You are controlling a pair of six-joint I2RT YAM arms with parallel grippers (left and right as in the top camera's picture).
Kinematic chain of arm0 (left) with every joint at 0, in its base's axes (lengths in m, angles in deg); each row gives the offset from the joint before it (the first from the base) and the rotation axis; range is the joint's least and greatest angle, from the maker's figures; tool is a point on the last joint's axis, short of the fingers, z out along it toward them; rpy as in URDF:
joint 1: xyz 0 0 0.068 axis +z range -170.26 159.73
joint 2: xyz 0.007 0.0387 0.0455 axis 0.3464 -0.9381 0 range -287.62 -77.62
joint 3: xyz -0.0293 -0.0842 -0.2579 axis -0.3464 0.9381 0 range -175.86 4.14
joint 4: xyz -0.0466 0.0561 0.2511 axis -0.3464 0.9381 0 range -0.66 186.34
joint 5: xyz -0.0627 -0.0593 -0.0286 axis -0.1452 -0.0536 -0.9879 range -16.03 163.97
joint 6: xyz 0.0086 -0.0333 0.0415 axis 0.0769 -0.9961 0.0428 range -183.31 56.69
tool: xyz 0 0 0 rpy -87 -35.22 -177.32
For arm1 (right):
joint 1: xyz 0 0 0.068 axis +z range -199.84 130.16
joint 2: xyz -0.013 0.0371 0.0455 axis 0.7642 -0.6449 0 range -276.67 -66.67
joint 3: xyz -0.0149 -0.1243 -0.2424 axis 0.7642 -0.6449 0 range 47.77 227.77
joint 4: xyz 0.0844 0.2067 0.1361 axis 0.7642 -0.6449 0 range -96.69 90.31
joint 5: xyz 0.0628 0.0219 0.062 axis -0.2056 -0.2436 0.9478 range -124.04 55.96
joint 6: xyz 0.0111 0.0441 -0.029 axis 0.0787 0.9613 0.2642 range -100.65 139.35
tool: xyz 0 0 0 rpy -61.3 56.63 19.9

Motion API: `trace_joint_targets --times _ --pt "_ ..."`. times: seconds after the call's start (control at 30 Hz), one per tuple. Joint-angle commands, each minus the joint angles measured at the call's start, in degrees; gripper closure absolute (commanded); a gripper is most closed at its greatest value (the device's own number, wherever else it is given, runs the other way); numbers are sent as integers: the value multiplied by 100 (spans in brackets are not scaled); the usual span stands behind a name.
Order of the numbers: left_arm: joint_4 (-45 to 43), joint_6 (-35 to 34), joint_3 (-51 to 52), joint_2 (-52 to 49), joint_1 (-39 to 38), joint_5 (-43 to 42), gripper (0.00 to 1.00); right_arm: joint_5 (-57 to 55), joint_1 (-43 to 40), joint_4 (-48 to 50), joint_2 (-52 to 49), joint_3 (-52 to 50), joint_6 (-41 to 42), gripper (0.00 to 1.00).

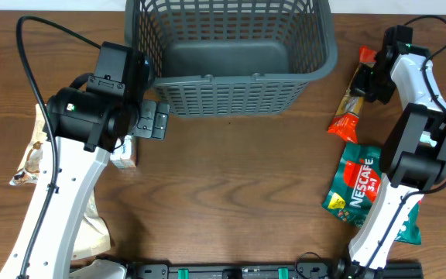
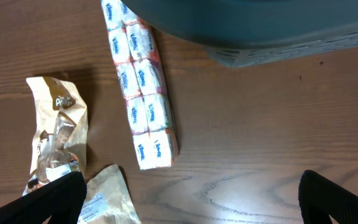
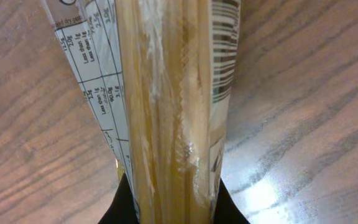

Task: Pack container
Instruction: 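Grasp the orange-and-white pasta packet with the right gripper and lift, then carry the pasta packet over the basket and release it inside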

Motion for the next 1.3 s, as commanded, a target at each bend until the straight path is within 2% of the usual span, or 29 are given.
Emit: trace_joint_targets --times 0.0,0.17,0.4,0.53,0.67,0.8,0.9,1.27 --pt "-9 -42 -2 22 28 2 1 -111 44 -37 710 234 -164 99" --pt "-9 -42 -2 22 28 7 1 -118 68 -76 1766 844 -334 99" --pt "-11 -42 -4 22 28 9 1 9 328 -149 2887 1543 -1099 99" --pt "-13 -44 -4 22 31 44 1 699 789 -52 3226 1808 -2592 99" --pt "-76 -313 -4 26 61 302 1 796 1497 39 3307 2041 -4068 99" --pt "-107 -800 -4 76 352 313 1 796 2232 302 3307 2120 -4924 99" --pt "-146 -1158 -4 221 789 295 1 798 2610 507 3289 2120 -5163 99" --pt "-179 -1141 -4 855 2295 273 1 903 3230 726 2907 2120 -5512 99"
